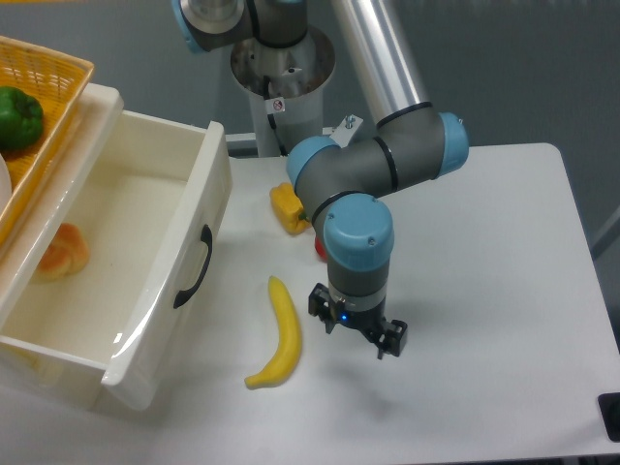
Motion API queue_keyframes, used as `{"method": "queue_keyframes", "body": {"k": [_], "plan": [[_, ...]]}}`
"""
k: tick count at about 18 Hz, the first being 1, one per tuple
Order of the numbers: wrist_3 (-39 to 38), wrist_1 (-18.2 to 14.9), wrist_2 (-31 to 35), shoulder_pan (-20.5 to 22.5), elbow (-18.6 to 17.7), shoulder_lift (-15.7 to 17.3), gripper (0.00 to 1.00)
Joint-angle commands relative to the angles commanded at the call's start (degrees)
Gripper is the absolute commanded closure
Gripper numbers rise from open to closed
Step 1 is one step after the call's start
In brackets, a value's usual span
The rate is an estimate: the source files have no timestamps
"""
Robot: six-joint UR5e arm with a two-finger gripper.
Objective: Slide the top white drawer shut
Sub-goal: 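Move the gripper toward the front face of the open white drawer, then place the gripper against the drawer front beside its black handle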
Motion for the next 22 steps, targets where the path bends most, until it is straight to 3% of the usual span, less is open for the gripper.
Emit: {"method": "queue_keyframes", "body": {"k": [5,10,13,18,22], "plan": [[-5.8,-0.3,-3.6,-2.5,-1.0,2.7,0.65],[-8.7,-0.5,-16.7,-0.5,-2.8,5.8,0.84],[-9.2,-1.0,-22.9,2.0,-2.8,6.0,0.97],[-9.1,-7.2,-27.2,2.8,-2.9,6.2,0.99],[-8.8,-16.7,-29.7,2.6,-3.3,6.5,0.99]]}}
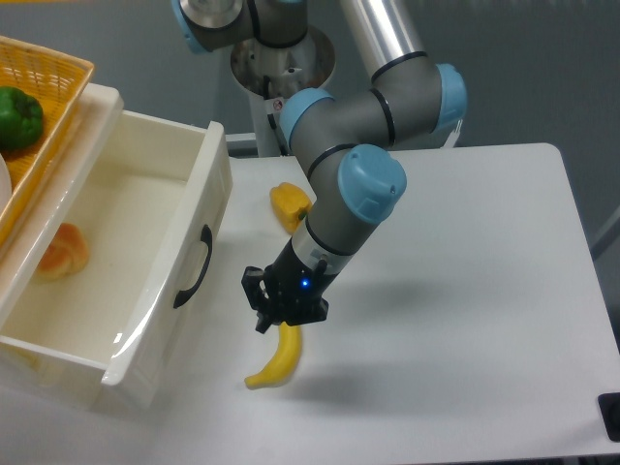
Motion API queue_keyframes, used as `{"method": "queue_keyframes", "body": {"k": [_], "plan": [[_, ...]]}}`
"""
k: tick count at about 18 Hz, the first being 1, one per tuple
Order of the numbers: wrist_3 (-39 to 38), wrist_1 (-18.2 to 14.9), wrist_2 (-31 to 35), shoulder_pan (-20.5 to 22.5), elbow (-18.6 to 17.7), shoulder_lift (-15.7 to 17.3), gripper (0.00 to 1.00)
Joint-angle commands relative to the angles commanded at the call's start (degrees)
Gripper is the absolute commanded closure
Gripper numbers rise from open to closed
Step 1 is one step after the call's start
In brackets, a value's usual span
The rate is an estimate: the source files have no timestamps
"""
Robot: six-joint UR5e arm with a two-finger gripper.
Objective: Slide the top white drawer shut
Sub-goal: 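Place the gripper against the drawer front beside its black handle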
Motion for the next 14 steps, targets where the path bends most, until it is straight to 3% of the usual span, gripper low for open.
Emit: {"method": "queue_keyframes", "body": {"k": [2,7,14], "plan": [[0.3,-3.2,-1.4,-0.3,-0.2,0.9,0.99],[0.3,-6.7,-4.0,-0.6,-0.2,1.8,0.99],[0.3,-8.3,-4.0,-1.2,-0.4,2.2,0.99]]}}
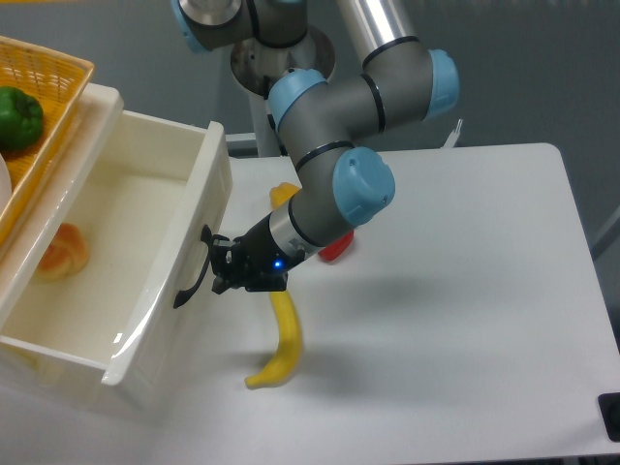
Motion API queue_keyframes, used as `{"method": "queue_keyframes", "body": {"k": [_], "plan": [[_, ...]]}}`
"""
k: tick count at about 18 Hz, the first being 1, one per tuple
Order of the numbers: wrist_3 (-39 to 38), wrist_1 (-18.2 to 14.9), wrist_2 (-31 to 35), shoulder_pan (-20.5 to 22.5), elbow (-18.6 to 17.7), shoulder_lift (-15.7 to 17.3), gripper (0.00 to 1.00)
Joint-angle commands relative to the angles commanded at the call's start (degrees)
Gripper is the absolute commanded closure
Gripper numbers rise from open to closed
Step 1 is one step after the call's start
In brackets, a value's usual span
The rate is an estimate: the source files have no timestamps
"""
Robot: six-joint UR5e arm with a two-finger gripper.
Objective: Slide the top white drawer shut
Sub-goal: 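Place the gripper against the drawer front beside its black handle, then push the drawer front inward into the cabinet with the gripper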
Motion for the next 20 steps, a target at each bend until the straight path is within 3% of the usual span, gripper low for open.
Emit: {"method": "queue_keyframes", "body": {"k": [20], "plan": [[-0.3,-1.8,-0.1,-2.9,-1.1,3.0,0.99]]}}
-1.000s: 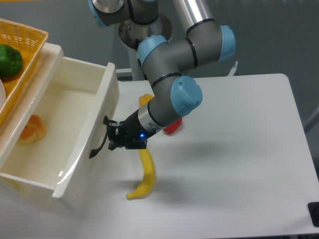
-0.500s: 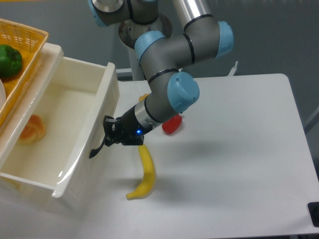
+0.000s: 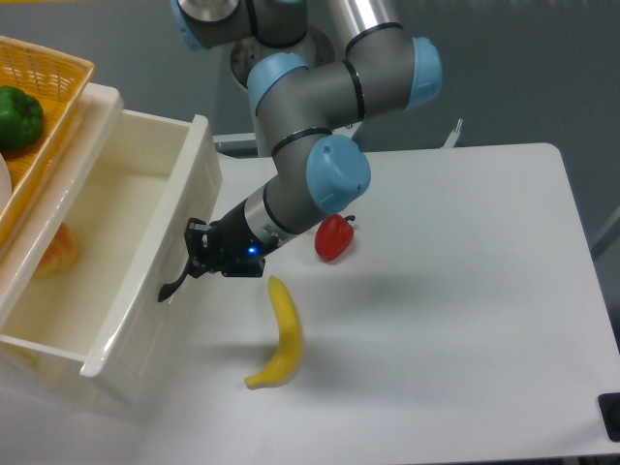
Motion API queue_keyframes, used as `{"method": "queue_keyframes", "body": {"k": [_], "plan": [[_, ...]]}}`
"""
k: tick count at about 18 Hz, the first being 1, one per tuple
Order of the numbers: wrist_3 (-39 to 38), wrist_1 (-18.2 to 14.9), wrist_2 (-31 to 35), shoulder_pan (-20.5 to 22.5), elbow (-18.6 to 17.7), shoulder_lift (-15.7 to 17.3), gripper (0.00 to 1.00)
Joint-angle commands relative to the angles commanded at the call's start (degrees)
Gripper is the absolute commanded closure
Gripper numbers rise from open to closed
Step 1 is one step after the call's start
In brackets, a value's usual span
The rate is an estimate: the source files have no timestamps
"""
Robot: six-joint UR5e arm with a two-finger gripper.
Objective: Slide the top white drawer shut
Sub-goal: 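Push the drawer front inward into the cabinet with the gripper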
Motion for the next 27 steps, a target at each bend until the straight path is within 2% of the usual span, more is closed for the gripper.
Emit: {"method": "queue_keyframes", "body": {"k": [27], "plan": [[-1.1,0.5,-0.2,-8.7,0.0,0.0,0.99]]}}
